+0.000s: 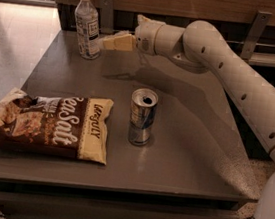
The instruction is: Pick blue plastic bottle
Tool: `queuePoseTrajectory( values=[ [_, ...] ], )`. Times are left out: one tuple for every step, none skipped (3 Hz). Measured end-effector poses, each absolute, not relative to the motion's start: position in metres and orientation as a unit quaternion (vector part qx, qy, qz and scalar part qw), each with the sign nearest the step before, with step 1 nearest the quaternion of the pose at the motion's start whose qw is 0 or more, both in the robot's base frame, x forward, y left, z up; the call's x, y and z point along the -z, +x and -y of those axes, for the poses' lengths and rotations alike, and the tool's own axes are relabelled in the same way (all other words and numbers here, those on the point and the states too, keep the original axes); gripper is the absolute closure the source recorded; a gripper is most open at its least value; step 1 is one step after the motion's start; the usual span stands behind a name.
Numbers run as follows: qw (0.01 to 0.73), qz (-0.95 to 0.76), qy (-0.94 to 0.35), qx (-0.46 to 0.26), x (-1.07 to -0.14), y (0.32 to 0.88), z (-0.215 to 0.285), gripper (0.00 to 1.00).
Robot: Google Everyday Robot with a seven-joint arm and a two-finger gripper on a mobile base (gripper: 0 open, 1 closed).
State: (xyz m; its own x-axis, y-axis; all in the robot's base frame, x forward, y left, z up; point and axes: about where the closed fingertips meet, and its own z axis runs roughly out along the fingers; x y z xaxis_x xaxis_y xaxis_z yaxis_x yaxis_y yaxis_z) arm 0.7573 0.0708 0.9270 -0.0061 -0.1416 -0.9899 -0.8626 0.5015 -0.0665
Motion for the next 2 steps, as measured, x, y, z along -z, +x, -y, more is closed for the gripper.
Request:
queuePoseTrajectory(
  values=[
    [0.582,-0.633,-0.388,-0.331,-0.915,0.774,-0.097,0.0],
    [0.577,-0.626,-0.39,-0.35,-0.908,0.786,-0.123,0.0]
  ],
)
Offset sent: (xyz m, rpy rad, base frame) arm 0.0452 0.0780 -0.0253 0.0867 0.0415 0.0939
